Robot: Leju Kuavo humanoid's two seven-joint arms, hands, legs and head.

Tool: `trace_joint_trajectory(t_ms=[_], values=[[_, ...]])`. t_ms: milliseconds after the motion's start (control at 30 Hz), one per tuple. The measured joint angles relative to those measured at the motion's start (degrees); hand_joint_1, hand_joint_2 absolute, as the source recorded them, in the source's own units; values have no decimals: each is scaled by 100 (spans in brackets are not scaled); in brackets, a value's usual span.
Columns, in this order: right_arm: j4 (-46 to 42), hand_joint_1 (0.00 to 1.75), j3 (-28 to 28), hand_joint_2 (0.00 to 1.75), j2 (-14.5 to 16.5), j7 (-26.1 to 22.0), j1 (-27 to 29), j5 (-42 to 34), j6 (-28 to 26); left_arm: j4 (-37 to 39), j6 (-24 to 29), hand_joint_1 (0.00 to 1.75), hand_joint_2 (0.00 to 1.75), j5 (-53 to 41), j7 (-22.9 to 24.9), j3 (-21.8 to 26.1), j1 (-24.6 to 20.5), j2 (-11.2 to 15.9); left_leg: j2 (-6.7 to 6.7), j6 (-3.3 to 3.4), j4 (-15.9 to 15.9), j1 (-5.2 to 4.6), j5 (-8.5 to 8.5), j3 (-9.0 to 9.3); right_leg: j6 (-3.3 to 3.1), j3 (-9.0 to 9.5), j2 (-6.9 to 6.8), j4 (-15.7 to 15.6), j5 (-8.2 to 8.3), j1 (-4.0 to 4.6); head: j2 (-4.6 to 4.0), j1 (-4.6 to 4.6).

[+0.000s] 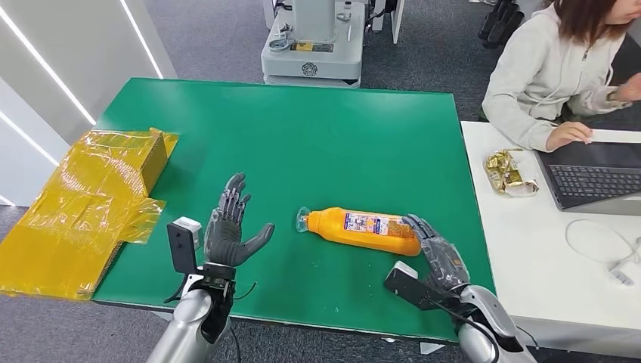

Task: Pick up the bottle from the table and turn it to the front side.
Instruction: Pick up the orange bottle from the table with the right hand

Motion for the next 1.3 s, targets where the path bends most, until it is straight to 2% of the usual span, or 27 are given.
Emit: trace_joint_trajectory(t_ms=[233, 400, 700, 833, 1100, 1300], values=[[178, 0, 204, 175, 31, -321, -309, 120, -599, 415, -56, 0, 175, -53, -109, 0, -175, 14, 1, -1, 0, 0, 2, 0, -2, 2, 1, 2, 2, 0, 0, 2], [505, 0, 452, 175, 230, -569, -807, 84, -893, 579, -33, 0, 175, -130, -165, 0, -266, 14, 2, -1, 0, 0, 2, 0, -4, 2, 3, 3, 4, 0, 0, 1], [1732, 0, 922, 175, 673, -388, -1973, -606, 132, 827, -131, 0, 175, -140, -197, -104, -436, 13, 2, -5, 0, 0, 5, 3, -4, 2, 4, 6, 5, 0, 0, 1], [2378, 0, 1140, 175, 764, -253, -2425, -829, 797, 899, -239, 0, 175, -42, -170, -155, -487, 14, 1, -5, 1, -1, 5, 1, -4, 2, 4, 6, 5, 0, 0, 2], [3094, 0, 1616, 175, 789, -11, -2981, -1043, 1678, 945, -438, 0, 175, 260, 20, -192, -514, 25, 0, -5, 3, -1, 5, 2, -3, 1, 4, 4, 6, 0, 0, 1], [3203, 0, 1909, 175, 619, 12, -3137, -1553, 2268, 946, -509, 0, 175, 426, 59, -190, -497, 66, -1, -5, 3, 0, 5, 2, -3, 2, 2, 5, 6, 0, 0, 1]])
